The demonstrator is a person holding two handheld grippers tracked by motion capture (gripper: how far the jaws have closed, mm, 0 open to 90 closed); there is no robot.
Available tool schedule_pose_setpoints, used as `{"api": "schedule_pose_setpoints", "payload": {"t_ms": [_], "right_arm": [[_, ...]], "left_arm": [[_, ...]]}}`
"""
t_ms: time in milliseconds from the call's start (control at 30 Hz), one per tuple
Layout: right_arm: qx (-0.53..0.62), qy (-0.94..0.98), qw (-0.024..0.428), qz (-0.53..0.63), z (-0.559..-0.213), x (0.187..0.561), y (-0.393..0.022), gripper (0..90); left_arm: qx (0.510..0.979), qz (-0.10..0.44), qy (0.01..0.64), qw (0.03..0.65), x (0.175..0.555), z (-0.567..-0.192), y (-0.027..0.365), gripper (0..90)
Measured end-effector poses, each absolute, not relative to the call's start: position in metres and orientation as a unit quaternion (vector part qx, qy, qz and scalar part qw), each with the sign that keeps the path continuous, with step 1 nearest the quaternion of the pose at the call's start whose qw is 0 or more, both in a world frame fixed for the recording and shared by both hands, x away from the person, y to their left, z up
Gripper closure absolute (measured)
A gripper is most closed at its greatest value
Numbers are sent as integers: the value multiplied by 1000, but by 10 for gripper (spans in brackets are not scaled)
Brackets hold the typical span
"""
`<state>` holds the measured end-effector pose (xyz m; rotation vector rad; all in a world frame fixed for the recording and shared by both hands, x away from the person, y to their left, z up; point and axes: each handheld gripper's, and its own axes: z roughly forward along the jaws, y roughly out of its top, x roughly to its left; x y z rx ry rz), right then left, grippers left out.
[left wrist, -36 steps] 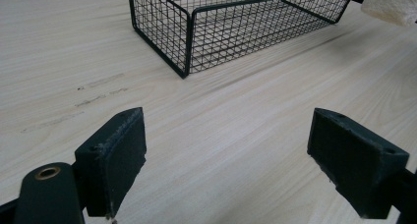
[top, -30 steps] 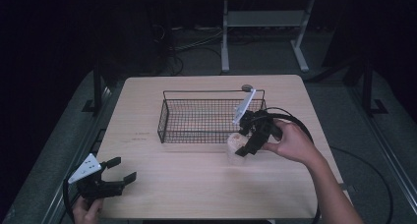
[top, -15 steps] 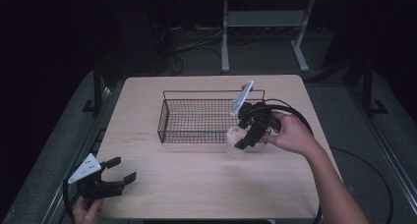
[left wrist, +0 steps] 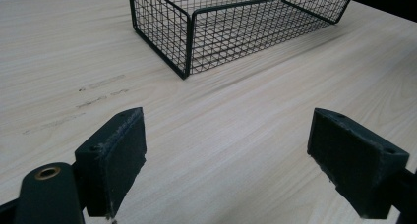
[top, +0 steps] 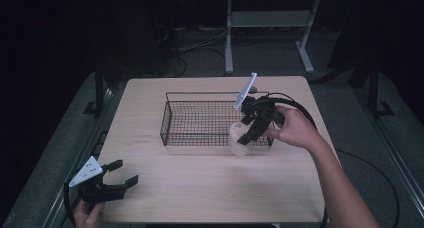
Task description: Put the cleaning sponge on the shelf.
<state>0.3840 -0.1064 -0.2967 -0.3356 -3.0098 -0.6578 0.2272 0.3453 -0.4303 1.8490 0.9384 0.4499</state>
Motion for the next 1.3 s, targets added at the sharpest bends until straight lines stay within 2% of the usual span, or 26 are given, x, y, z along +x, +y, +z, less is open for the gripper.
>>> {"api": "schedule_pose_setpoints", "payload": {"t_ms": [433, 1300], "right_arm": [[-117, -970, 18, -210, -288, 404, -102, 286], [-168, -966, 21, -197, -298, 453, -100, 286]], "left_arm": [[762, 185, 383, 488, 227, -430, 344, 141], [763, 188, 380, 488, 227, -429, 344, 141]]}}
